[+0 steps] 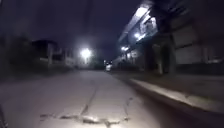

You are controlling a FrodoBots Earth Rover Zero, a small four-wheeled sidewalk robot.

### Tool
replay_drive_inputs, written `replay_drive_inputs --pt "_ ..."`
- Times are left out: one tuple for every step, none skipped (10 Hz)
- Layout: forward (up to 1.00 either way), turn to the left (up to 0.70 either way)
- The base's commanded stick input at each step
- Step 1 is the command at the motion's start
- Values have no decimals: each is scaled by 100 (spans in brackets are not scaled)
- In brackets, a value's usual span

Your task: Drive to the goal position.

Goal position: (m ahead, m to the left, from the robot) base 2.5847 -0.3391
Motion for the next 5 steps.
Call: replay_drive_inputs --pt "70 0" --pt "70 0" --pt "70 0" --pt "70 0" --pt "70 0"
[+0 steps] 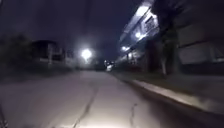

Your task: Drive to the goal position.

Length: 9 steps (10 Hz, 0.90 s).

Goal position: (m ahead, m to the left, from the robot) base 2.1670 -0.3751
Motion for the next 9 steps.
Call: replay_drive_inputs --pt "70 0" --pt "70 0" --pt "70 0" --pt "70 0" --pt "70 0" --pt "70 0" --pt "70 0" --pt "70 0" --pt "70 0"
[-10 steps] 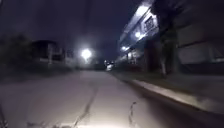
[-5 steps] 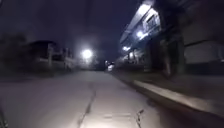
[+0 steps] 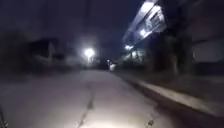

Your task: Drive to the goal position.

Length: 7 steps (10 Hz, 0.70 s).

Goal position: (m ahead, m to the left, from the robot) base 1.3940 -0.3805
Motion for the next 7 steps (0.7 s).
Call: replay_drive_inputs --pt "70 0" --pt "70 0" --pt "70 0" --pt "45 0" --pt "0 0" --pt "0 0" --pt "0 0"
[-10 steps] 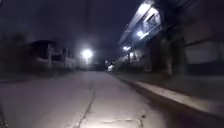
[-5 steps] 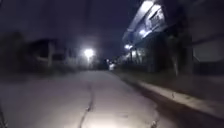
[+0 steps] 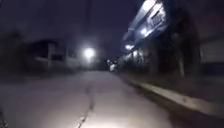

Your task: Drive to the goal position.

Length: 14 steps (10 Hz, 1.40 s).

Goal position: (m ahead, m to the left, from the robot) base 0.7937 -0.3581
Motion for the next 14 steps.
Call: replay_drive_inputs --pt "0 0" --pt "0 0" --pt "0 0" --pt "0 0" --pt "0 0" --pt "0 0" --pt "35 0" --pt "70 0" --pt "70 0" --pt "70 0" --pt "70 0" --pt "70 0" --pt "70 0" --pt "70 0"
